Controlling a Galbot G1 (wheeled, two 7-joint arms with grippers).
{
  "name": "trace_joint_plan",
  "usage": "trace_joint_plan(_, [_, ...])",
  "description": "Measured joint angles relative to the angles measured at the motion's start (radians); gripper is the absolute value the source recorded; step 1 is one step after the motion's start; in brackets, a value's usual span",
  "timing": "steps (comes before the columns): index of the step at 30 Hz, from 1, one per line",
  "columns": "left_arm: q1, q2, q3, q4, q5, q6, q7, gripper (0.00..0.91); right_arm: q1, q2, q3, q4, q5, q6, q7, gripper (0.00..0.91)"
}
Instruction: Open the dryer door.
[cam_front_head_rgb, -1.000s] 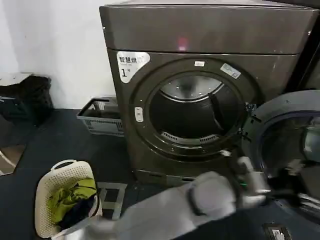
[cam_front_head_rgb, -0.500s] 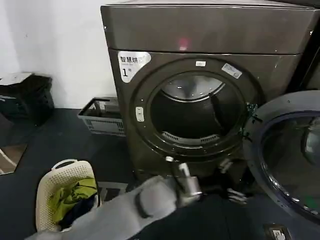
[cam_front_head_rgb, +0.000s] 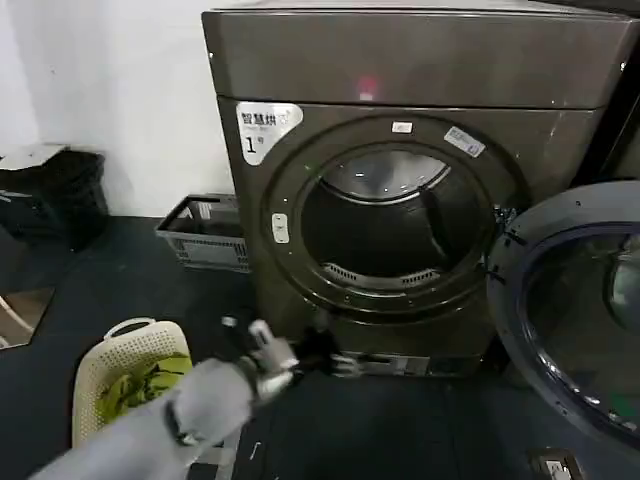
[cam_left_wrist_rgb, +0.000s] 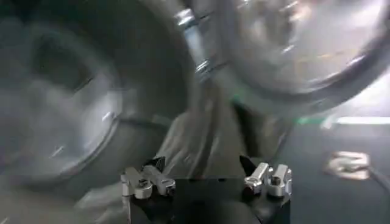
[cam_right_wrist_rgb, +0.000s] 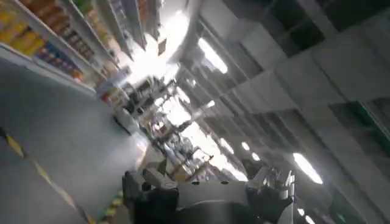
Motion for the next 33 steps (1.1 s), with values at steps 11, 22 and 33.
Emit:
trace_joint_plan(11, [0.011,0.121,-0.168,-0.016,-0.359,0.214,-0.229,0.907,-0.016,-0.027,0.001,-0.075,0.019,0.029,0.003,0.907])
trace_joint_plan(22, [-0.094,0.238,-0.118,0.052,-0.726,0.214,-0.458,0.907,0.002,-0.027,-0.024,-0.089,0.020,0.060,-0.012,0.907])
trace_joint_plan(33, [-0.184,0.303,-0.081,0.108,-1.314,0.213,-0.837,0.907,0.017,-0.018,-0.046,-0.083,0.016,0.094,-0.031,0.907])
